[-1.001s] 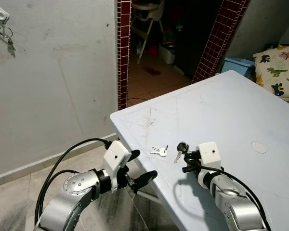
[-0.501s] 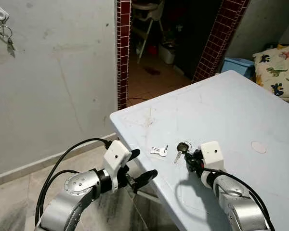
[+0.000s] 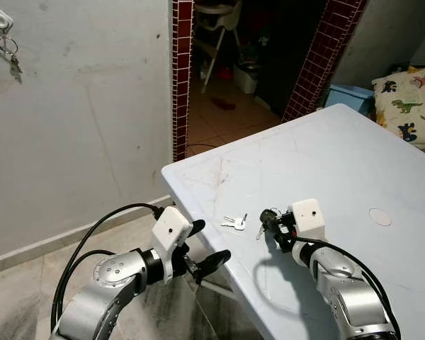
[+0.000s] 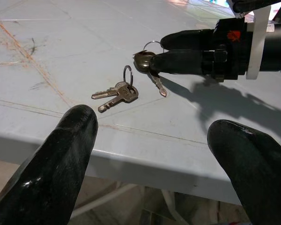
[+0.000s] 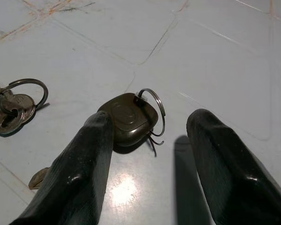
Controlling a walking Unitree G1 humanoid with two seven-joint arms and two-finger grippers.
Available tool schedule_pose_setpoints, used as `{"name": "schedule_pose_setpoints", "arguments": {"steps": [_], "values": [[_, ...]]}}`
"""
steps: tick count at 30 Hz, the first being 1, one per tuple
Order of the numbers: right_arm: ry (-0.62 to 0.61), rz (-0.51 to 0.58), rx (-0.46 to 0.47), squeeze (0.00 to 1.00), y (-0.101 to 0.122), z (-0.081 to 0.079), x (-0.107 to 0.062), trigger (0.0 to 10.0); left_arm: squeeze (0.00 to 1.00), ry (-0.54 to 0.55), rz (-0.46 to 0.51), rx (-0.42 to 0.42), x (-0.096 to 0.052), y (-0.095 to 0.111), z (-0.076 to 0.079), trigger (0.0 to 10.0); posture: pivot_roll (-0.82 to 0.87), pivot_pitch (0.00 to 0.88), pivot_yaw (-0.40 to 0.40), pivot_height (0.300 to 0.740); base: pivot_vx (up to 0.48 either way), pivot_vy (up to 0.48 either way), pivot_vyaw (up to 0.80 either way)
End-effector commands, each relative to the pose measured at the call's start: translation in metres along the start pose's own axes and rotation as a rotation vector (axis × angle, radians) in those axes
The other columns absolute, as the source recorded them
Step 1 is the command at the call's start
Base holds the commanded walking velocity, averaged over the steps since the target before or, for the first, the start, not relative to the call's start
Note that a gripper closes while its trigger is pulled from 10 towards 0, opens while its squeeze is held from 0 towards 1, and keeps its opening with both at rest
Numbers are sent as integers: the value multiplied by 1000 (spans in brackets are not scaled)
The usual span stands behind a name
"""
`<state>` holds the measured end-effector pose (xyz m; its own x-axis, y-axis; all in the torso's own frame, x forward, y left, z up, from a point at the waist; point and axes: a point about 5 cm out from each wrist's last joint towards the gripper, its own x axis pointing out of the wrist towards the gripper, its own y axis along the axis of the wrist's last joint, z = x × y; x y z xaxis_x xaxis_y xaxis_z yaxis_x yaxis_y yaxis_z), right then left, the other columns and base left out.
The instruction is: Hang keys on a hook
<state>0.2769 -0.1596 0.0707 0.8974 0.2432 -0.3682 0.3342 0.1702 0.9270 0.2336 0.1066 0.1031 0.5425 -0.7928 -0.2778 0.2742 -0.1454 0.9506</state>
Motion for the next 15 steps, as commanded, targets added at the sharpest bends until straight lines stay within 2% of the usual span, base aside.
{"name": "schedule_pose_setpoints", "arguments": {"steps": [1,2,3,4,6,15], "values": [[-8,4,10,0,1,6,1,9216,0,-20,2,11,2,1,4,10000,72,0,-109,740,0,0,0],[-6,3,12,0,0,6,1,9961,0,-20,4,12,2,1,4,10000,72,0,-109,740,0,0,0],[-6,2,13,0,0,6,2,9961,0,-20,5,12,2,1,4,10000,72,0,-109,740,0,0,0],[-6,-1,16,0,-1,6,2,9176,0,-17,14,20,2,2,4,10000,72,0,-108,740,0,0,0],[-4,-2,16,0,-2,6,3,10000,0,-9,30,24,2,5,3,10000,72,0,-108,740,0,0,0],[-28,-10,15,0,-3,8,5,10000,0,-25,7,19,4,3,5,10000,71,0,-105,740,0,0,0]]}}
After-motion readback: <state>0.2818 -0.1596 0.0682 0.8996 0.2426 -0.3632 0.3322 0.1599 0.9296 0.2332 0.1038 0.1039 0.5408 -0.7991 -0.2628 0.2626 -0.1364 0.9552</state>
